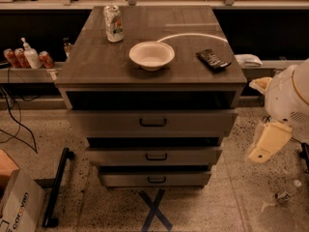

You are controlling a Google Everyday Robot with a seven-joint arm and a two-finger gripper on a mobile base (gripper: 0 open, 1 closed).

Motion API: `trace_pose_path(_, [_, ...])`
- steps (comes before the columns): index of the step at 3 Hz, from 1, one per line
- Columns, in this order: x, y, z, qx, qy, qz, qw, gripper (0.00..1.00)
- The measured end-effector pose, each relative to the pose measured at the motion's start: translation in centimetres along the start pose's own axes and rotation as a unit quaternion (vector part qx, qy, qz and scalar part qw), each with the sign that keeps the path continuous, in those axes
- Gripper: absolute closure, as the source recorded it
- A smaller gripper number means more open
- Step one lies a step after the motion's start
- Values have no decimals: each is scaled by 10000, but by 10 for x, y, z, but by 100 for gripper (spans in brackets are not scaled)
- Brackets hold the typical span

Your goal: Open bottom drawer

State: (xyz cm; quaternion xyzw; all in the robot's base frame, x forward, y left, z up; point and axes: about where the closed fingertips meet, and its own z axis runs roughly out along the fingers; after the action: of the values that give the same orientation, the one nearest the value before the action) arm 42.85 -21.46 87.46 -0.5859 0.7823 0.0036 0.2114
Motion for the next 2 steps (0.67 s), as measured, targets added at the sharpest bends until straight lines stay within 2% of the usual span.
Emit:
trace_pose_path(1, [-1,-4,1,121,-22,0,9999,0])
trace_pose_path(2, [-5,3,6,188,138,-222,9995,0])
